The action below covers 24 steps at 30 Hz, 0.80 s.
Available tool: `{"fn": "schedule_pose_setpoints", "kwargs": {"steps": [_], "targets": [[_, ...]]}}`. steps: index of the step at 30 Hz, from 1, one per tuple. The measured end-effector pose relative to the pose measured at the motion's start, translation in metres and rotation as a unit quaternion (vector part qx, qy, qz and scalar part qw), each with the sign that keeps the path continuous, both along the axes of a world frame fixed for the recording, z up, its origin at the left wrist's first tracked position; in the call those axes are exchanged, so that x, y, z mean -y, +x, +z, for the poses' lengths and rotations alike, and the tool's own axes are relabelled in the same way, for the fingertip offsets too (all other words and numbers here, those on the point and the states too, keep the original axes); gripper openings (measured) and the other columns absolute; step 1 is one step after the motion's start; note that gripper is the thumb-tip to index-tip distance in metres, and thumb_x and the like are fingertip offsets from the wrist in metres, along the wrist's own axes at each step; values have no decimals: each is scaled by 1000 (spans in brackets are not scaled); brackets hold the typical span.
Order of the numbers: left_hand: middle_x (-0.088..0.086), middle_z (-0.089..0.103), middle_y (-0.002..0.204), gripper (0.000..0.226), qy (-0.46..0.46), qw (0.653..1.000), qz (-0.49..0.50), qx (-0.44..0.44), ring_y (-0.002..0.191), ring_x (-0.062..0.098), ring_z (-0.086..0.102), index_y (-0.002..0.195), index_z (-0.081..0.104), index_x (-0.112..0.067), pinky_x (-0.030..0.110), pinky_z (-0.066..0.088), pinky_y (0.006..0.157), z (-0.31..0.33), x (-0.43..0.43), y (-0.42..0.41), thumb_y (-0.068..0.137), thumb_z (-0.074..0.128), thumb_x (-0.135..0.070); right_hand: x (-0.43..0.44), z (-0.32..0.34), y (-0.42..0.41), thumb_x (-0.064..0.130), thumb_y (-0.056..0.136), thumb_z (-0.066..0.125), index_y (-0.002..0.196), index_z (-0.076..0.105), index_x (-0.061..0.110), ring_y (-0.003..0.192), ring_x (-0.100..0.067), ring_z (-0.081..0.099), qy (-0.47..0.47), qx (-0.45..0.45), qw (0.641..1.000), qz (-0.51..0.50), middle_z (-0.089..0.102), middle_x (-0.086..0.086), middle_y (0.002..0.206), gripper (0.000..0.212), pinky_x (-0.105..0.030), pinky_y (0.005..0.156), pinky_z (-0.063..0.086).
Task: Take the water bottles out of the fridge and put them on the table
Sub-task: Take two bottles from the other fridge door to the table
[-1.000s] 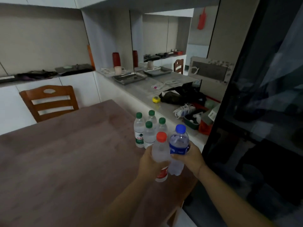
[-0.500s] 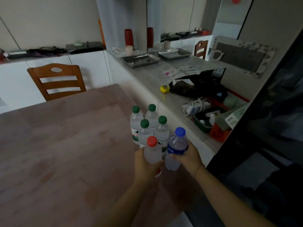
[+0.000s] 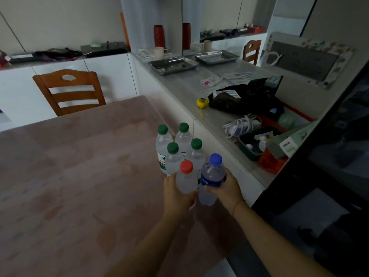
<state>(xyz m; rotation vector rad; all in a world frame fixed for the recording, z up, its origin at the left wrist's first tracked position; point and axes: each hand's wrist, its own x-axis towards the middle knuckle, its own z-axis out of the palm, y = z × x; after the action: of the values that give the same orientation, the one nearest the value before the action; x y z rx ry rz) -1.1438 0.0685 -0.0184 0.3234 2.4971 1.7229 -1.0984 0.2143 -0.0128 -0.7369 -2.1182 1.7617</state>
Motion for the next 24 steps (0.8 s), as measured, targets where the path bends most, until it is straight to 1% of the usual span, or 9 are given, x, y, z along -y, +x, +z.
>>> {"fn": "schedule_pose_setpoints", "kwargs": {"steps": [3,6,10,12,14,17,20,22,24], "targets": [[5,61,104,50,8,1000,-23,-10,98,19,61,99,59,-21,34,58,78,0,0,-1,58,85,-9,-4,-1,-4,-6,65,77,112,53,16,104,-20,56,-17,13,1000,13,60,-3,110,58,-32,89,47],[6,59,113,60,15,999,-33,30,105,17,58,111,53,-13,34,55,86,-2,2,-3,62,86,-11,-8,1,-6,-9,65,76,119,51,8,113,-27,55,-33,29,998,42,59,-12,121,62,-42,101,44],[5,50,121,72,7,997,-28,74,111,18,51,121,40,-12,30,48,90,-3,3,-1,66,85,-15,-7,0,-4,-8,65,77,126,49,5,115,-28,54,-11,45,997,64,58,-13,123,68,-42,103,43],[4,50,118,70,7,997,-30,77,109,18,52,119,40,-12,25,48,84,-3,5,-1,66,85,-15,-5,1,-4,-9,65,76,120,51,6,112,-28,55,-2,43,997,64,60,-11,117,62,-38,99,46],[3,53,114,65,21,996,-33,76,106,17,56,114,42,-11,18,50,74,-3,7,0,65,85,-12,-2,3,-3,-10,66,76,104,55,15,106,-29,57,10,34,997,70,62,-3,101,51,-24,86,50],[5,56,115,65,27,996,-44,70,104,17,59,114,45,-8,17,51,71,-7,13,1,65,86,-12,3,6,1,-14,64,75,92,51,28,101,-25,58,-2,11,998,59,59,9,94,55,-9,69,49],[3,47,125,83,-8,996,-54,72,111,14,50,129,36,-11,21,46,85,-8,22,2,64,87,-22,8,8,10,-12,63,76,121,46,27,116,-22,51,-34,1,999,27,55,6,120,76,-21,85,52],[5,43,131,95,-21,996,-55,69,116,16,47,138,31,-10,27,45,93,-6,28,3,64,87,-26,13,13,19,-7,65,78,145,24,17,133,-27,38,-26,23,999,-3,37,-8,145,98,-38,103,43],[6,41,134,100,-20,996,-65,63,119,17,44,141,28,-9,29,43,98,0,35,6,63,87,-29,19,19,28,-2,67,79,149,14,16,138,-28,29,9,39,999,-36,26,-12,151,107,-41,106,35]]}}
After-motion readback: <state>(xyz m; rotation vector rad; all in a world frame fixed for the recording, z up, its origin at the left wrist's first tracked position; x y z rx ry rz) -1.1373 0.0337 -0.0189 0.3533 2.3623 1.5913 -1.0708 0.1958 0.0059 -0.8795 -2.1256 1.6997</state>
